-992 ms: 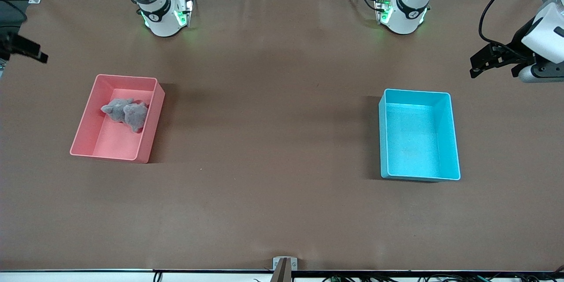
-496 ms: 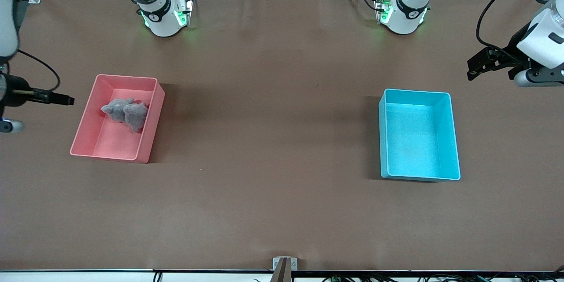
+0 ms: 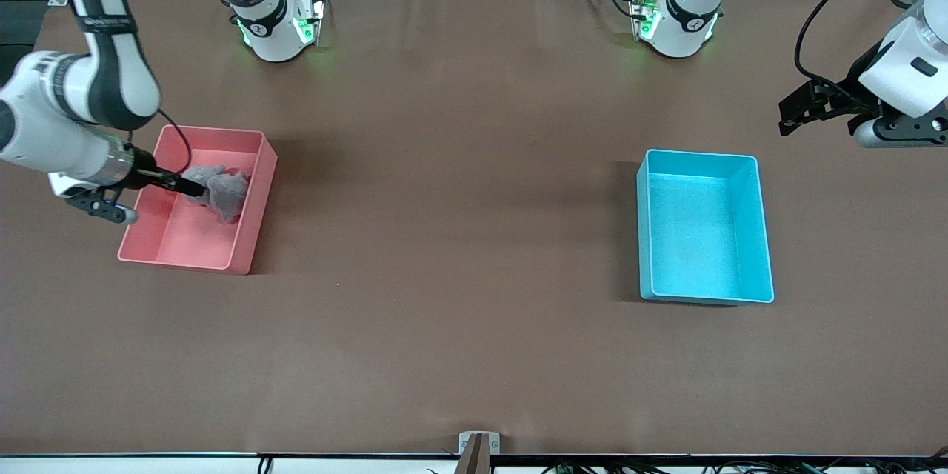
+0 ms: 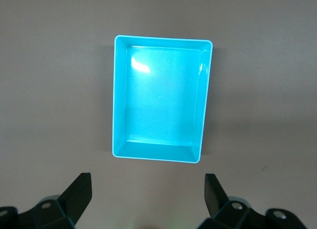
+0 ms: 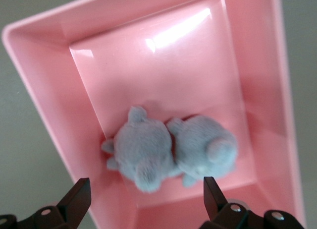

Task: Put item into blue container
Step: 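Reach the right gripper into the pink box and grasp a grey plush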

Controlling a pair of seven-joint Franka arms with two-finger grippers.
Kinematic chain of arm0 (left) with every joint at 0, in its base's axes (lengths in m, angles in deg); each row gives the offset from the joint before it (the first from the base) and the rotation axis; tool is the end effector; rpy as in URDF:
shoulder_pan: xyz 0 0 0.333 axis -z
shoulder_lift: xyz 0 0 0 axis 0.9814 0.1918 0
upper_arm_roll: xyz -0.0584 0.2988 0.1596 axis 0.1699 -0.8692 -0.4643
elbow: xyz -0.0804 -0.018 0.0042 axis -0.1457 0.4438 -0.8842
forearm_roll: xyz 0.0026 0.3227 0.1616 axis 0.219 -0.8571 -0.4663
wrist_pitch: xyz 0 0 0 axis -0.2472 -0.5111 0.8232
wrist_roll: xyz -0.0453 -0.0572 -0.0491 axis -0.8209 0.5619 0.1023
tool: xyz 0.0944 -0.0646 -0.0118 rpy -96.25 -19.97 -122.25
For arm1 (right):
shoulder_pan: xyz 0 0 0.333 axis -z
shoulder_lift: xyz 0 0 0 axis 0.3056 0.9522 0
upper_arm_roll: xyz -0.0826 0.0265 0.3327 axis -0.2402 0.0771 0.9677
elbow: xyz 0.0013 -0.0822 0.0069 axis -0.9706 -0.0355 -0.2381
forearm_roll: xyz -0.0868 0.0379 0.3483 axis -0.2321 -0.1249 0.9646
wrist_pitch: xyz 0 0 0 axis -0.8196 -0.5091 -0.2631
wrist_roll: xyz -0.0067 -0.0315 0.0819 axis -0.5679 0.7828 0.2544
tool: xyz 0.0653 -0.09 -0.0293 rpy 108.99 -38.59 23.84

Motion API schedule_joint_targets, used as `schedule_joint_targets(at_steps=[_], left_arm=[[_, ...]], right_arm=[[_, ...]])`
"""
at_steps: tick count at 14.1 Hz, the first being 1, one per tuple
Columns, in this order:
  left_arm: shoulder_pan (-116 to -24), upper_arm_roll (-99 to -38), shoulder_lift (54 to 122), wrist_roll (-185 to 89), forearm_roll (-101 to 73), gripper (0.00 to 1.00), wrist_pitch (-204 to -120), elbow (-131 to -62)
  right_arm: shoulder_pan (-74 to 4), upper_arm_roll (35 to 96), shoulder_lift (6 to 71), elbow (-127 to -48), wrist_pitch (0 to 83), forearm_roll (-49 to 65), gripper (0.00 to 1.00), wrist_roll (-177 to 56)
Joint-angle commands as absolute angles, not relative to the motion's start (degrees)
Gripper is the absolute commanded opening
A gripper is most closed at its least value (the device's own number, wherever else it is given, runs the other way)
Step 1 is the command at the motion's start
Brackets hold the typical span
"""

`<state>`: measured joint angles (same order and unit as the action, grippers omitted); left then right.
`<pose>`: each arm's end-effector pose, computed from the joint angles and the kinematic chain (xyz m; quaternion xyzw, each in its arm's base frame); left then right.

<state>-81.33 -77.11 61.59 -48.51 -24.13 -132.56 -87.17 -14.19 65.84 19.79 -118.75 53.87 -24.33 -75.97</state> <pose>0.5092 -0.0630 0.6469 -0.9998 0.0125 0.0131 0.0102 0.4848 -0.0689 0.3492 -0.9793 0.1887 0.0689 0.0243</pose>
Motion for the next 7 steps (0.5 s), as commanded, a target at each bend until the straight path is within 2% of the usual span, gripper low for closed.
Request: schedule_joint_targets(at_steps=[1,5,7], left_arm=[[-81.05,-76.66,62.07,-48.78,-25.29,1.0,-132.64,-86.22],[-81.05,-76.66,62.16,-48.78,-25.29,1.0,-132.91,-86.22],[-80.96,-76.58,62.07,-48.26,-25.2,1.0,-132.82,-86.13]], right_arm=[[-16.73,65.87,19.08,-124.1,60.25,-23.63,1.0,-80.2],[-17.44,65.87,24.97,-124.19,64.82,-23.63,1.0,-80.74],[-17.35,65.78,25.42,-124.19,64.66,-23.63,1.0,-80.65]])
